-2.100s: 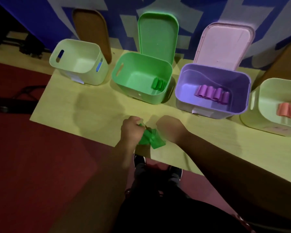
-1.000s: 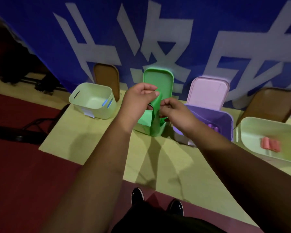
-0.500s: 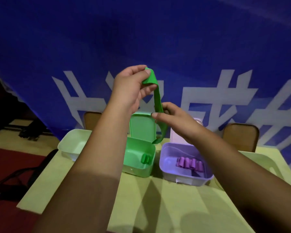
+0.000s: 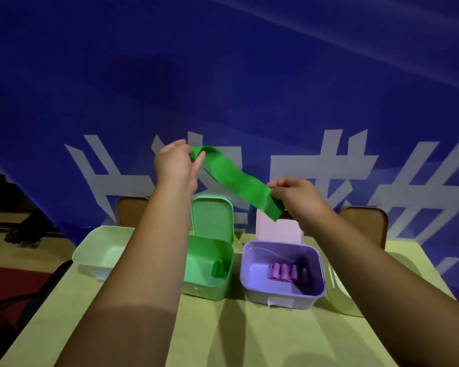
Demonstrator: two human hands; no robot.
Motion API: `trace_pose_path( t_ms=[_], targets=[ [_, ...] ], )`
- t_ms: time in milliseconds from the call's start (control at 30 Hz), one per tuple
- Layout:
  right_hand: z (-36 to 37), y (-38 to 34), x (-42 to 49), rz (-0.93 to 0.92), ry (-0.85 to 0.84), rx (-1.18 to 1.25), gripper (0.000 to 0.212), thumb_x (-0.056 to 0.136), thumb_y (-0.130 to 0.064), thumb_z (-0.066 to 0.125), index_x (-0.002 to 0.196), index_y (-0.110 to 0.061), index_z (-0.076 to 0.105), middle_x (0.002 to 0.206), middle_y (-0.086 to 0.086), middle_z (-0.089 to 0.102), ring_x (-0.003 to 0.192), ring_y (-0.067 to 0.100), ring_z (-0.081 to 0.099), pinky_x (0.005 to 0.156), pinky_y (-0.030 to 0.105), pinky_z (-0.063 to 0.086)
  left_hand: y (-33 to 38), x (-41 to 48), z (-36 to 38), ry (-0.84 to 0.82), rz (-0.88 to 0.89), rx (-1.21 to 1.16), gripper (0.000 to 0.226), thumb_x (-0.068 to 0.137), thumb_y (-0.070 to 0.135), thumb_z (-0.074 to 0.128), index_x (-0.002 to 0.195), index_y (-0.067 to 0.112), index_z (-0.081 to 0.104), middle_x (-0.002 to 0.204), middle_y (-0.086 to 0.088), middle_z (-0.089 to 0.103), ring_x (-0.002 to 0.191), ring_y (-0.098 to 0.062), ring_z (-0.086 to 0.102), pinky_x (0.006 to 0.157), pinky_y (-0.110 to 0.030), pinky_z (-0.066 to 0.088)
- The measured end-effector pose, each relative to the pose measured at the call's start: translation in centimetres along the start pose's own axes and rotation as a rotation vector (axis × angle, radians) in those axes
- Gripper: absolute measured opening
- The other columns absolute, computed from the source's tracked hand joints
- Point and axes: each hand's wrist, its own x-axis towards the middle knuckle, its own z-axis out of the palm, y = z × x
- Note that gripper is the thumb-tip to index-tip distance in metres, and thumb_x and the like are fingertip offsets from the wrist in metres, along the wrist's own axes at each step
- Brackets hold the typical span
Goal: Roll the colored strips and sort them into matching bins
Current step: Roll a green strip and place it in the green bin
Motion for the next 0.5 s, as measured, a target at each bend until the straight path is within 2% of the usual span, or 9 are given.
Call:
trace_pose_path(
  t_ms=[67,133,200,233,300,333,433,500],
  targets=[
    [0.0,-0.8,-0.1,-0.004,0.0,0.08,0.021,0.102,-0.004,0.062,0.107,-0.017,0.077,0.105,0.015,0.078,0.094,0.034,0.078,0.077,0.051,0.068,-1.1,0.1,-0.5,-0.04,-0.072,0.189,0.022,0.106,0.001,0.061,0.127,0.008,0.062,0.132,-0.02,0.063,0.116,-0.03,0.071,0.08,-0.033,0.068],
    [0.3,-1.8,-0.4,-0.022,-0.039,0.153,0.02,0.103,-0.004,0.062,0.114,-0.016,0.074,0.111,0.016,0.074,0.097,0.034,0.077,0.073,0.044,0.067,-1.8,-0.7,-0.7,-0.134,-0.166,0.479,0.021,0.107,0.014,0.063,0.127,0.014,0.059,0.137,-0.017,0.062,0.11,-0.029,0.074,0.075,-0.033,0.066],
    [0.8,-2.7,-0.4,-0.04,-0.061,0.181,0.019,0.104,-0.004,0.062,0.113,-0.015,0.074,0.112,0.016,0.073,0.093,0.032,0.078,0.067,0.035,0.064,-2.1,-2.0,-0.8,-0.255,-0.187,0.763,0.025,0.107,0.024,0.065,0.13,0.017,0.06,0.134,-0.011,0.062,0.105,-0.027,0.074,0.079,-0.037,0.065],
    [1.1,-3.0,-0.3,-0.044,-0.062,0.19,0.019,0.104,-0.003,0.061,0.112,-0.014,0.074,0.111,0.017,0.073,0.087,0.029,0.078,0.063,0.031,0.062,-2.2,-2.6,-0.7,-0.309,-0.153,0.844,0.025,0.106,0.028,0.066,0.128,0.017,0.063,0.131,-0.008,0.066,0.104,-0.025,0.075,0.085,-0.04,0.065],
    [1.5,-3.4,-0.1,-0.031,-0.054,0.227,0.019,0.104,0.0,0.059,0.109,-0.011,0.073,0.109,0.019,0.072,0.078,0.025,0.078,0.058,0.029,0.061,-2.1,-4.0,-0.4,-0.394,-0.02,0.859,0.019,0.105,0.032,0.066,0.12,0.022,0.073,0.125,0.0,0.075,0.105,-0.018,0.075,0.095,-0.042,0.064],
    [1.7,-3.6,0.0,-0.015,-0.051,0.257,0.018,0.104,0.001,0.058,0.109,-0.01,0.072,0.11,0.02,0.071,0.078,0.025,0.079,0.061,0.029,0.062,-2.0,-4.7,-0.3,-0.428,0.059,0.837,0.016,0.105,0.034,0.066,0.115,0.026,0.076,0.12,0.004,0.077,0.105,-0.014,0.075,0.096,-0.039,0.063],
    [1.7,-3.9,0.1,0.029,-0.029,0.364,0.017,0.104,0.003,0.058,0.106,-0.008,0.071,0.11,0.02,0.072,0.082,0.023,0.08,0.064,0.024,0.062,-1.3,-6.2,0.1,-0.597,0.302,0.904,0.014,0.104,0.038,0.07,0.111,0.03,0.08,0.111,0.015,0.077,0.103,0.0,0.071,0.09,-0.017,0.056],
    [1.6,-4.0,0.2,0.034,-0.017,0.393,0.018,0.103,0.003,0.059,0.104,-0.009,0.071,0.108,0.019,0.073,0.085,0.022,0.08,0.067,0.025,0.063,-1.3,-6.5,0.1,-0.736,0.39,0.975,0.013,0.098,0.039,0.077,0.111,0.035,0.08,0.115,0.016,0.072,0.109,0.002,0.066,0.093,-0.018,0.053]
  ],
)
